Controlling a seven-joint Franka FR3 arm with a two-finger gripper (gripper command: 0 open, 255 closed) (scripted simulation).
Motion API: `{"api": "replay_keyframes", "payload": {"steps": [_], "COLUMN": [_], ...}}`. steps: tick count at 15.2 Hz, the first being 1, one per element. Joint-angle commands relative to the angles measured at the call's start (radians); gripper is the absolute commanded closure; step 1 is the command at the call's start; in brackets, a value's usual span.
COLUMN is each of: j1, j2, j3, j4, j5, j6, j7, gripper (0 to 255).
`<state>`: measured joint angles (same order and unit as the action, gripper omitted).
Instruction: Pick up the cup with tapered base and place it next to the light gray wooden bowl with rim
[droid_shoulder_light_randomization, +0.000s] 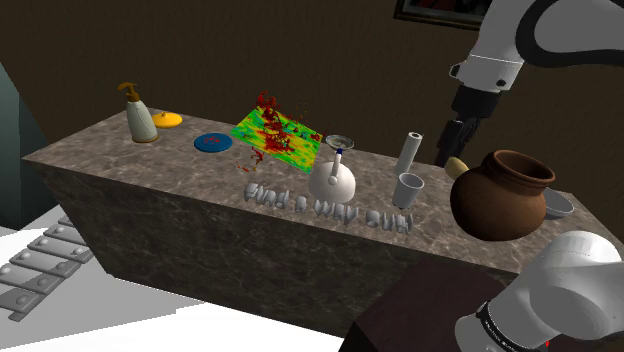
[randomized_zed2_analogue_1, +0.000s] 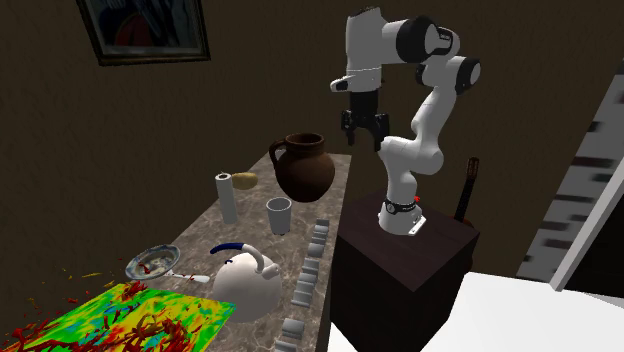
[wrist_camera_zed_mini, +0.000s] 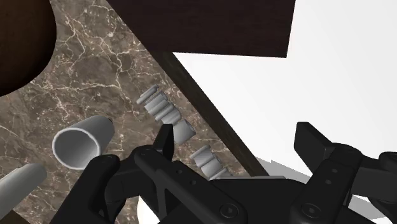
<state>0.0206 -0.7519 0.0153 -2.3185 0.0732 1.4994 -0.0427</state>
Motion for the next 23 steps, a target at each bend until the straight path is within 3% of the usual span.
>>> {"api": "replay_keyframes", "payload": {"steps": [1,12,23], "j1": [0.000,-0.068,-0.135], "j2": [0.000,0.161,0.476], "j3": [0.000,-0.087,-0.183], "j4": [0.000,-0.169,-0.176], "j5": [0.000,-0.118,-0.206], "j6": [0.000,0.355,0.717], "j7": [0.000,-0.103,-0.182], "gripper": [0,0,0]}}
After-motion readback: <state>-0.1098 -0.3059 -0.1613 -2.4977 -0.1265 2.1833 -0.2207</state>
